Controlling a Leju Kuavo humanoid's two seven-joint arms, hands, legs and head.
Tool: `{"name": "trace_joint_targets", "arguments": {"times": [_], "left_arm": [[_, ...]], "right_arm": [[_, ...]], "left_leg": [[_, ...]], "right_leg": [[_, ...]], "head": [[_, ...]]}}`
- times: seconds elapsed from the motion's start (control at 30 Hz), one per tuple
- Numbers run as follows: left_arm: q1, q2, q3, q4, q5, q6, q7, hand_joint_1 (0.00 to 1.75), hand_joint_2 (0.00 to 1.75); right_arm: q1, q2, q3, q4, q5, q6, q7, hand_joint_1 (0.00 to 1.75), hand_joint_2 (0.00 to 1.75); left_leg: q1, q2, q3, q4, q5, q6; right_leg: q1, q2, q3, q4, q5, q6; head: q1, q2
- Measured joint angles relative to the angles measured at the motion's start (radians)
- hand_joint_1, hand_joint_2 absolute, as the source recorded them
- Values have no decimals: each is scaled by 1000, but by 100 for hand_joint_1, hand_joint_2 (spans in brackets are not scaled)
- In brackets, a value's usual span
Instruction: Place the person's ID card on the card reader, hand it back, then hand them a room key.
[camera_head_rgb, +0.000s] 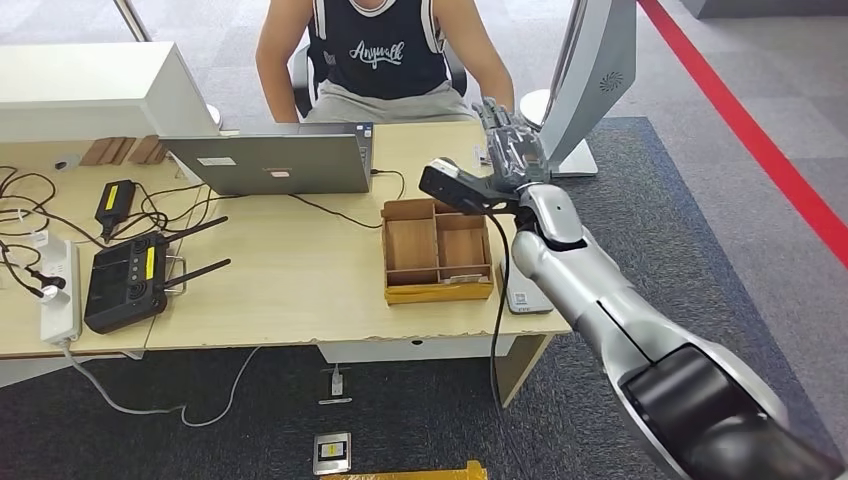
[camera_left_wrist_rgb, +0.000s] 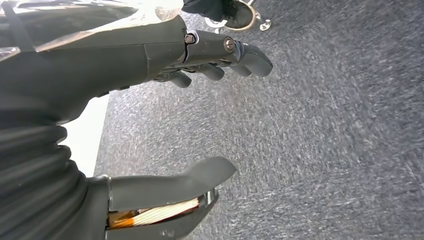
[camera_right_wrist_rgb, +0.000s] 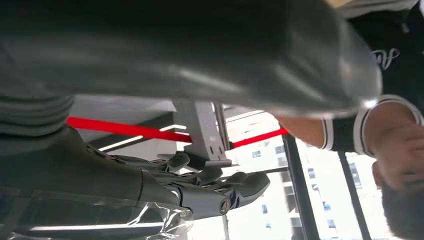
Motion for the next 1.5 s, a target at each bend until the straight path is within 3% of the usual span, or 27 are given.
{"name": "trace_joint_targets", "arguments": {"times": [0.3, 0.5, 1.27, 1.5], "left_arm": [[7, 0, 30, 0, -1, 12, 11, 0, 175], [7, 0, 47, 0, -2, 12, 11, 0, 175], [6, 0, 66, 0, -5, 12, 9, 0, 175], [6, 0, 72, 0, -17, 12, 3, 0, 175]], "right_arm": [[201, -73, 1, -336, -24, 86, 24, 0, 175], [251, -110, 2, -456, -28, 88, 23, 0, 175], [281, -150, 2, -573, -37, 104, 18, 0, 175], [379, -157, 11, -593, -47, 125, -7, 0, 175]], "left_leg": [[0, 0, 0, 0, 0, 0], [0, 0, 0, 0, 0, 0], [0, 0, 0, 0, 0, 0], [0, 0, 0, 0, -1, 0]], "right_leg": [[0, 0, 0, 0, 0, 0], [0, 0, 0, 0, 0, 0], [0, 0, 0, 0, 0, 0], [0, 0, 0, 0, -1, 0]], "head": [[0, 0], [0, 0], [0, 0], [0, 0]]}}
